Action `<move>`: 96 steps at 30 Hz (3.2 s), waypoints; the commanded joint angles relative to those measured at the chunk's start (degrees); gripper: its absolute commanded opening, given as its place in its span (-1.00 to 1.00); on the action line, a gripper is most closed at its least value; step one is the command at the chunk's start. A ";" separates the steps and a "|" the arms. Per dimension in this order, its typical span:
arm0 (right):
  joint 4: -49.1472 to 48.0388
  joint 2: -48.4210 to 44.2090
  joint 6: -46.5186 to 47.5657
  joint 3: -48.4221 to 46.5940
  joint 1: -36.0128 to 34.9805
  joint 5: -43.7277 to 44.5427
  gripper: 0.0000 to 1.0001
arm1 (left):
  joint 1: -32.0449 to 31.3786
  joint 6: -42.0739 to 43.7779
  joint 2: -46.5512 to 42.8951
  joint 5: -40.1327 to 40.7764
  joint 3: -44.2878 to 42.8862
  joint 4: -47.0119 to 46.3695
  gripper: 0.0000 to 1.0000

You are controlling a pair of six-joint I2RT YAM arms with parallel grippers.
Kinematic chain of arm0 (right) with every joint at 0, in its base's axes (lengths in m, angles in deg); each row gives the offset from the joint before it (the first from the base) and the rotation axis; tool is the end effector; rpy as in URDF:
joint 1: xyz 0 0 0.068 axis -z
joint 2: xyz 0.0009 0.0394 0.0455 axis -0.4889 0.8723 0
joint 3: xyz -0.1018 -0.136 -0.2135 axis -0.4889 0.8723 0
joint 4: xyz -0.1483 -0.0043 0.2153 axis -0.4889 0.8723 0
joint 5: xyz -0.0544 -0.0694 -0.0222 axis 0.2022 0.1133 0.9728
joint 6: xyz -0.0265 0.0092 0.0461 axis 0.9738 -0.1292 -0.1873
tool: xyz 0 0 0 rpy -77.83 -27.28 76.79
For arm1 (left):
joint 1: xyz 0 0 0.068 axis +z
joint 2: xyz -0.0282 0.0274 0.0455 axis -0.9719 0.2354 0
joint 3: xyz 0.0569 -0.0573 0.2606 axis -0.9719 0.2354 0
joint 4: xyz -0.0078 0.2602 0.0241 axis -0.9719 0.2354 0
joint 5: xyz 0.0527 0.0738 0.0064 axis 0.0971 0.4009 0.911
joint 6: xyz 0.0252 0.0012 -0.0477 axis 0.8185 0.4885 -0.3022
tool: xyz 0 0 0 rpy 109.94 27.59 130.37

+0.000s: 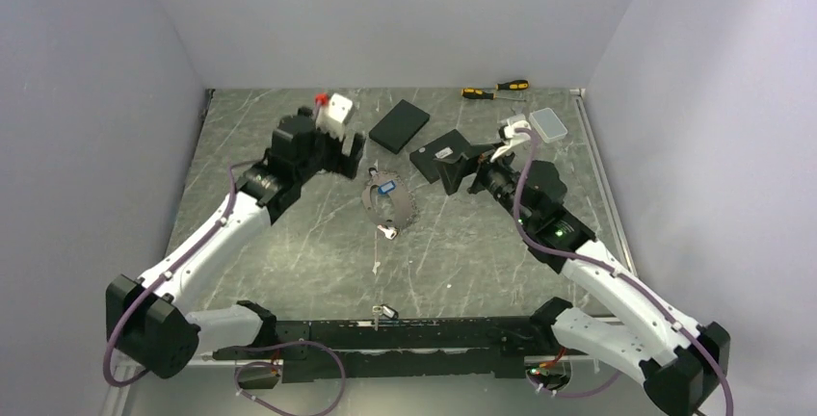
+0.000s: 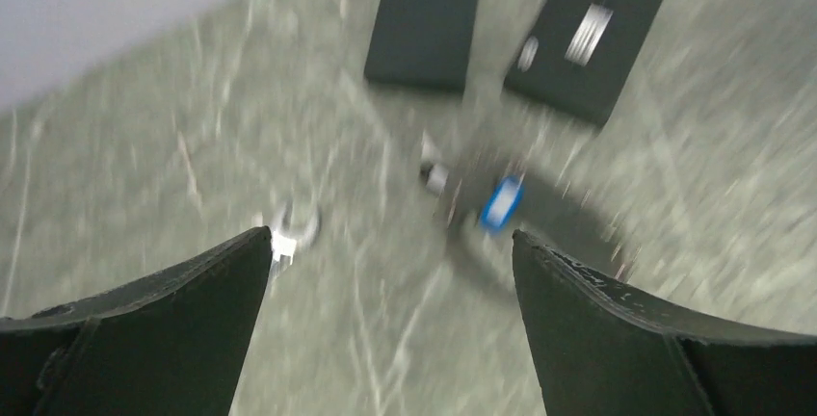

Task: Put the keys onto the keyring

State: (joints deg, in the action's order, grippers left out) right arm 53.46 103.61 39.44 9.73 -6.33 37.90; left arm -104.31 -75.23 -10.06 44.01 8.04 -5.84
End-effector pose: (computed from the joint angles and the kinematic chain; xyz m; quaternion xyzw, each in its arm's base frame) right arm 0.1703 0.1203 0.3496 -0.1170 0.6986 0.2900 0.6435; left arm 0.2548 -0.1342 0.3645 0.2068 0.7741 -0.1223 0.5857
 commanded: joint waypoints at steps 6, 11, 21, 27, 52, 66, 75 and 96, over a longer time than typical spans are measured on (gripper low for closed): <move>1.04 13.93 -1.09 -7.76 -0.96 -2.96 1.00 | 1.01 0.08 -6.91 9.69 9.79 4.33 0.99; -3.50 16.28 3.98 -4.87 -1.97 -10.73 1.00 | 0.94 0.18 -9.60 13.14 10.63 3.42 0.99; 9.58 26.73 13.38 -10.66 -5.68 -13.10 1.00 | 0.95 1.88 -14.53 20.24 12.15 1.22 0.99; 11.41 31.58 14.24 -9.69 -9.60 -13.42 0.99 | 0.94 3.36 -16.89 21.42 13.38 -0.34 0.97; 16.88 46.73 10.86 -16.24 -7.78 -1.35 0.05 | 0.94 5.69 -15.96 15.56 13.10 0.94 0.75; 16.86 50.19 8.99 -16.35 -7.03 -6.68 -0.45 | 0.94 6.50 -15.79 15.17 13.31 0.83 0.74; 14.19 51.56 7.25 -15.41 -5.98 -5.53 -0.44 | 0.94 6.41 -15.36 14.61 13.38 0.83 0.74; 7.62 53.15 2.68 -12.91 -4.92 -8.42 -0.37 | 0.94 6.93 -14.78 13.78 13.28 1.01 0.73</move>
State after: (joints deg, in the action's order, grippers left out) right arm 66.25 156.81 45.10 -4.48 -11.53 30.84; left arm -103.26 -69.55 -24.61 58.75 21.46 -3.34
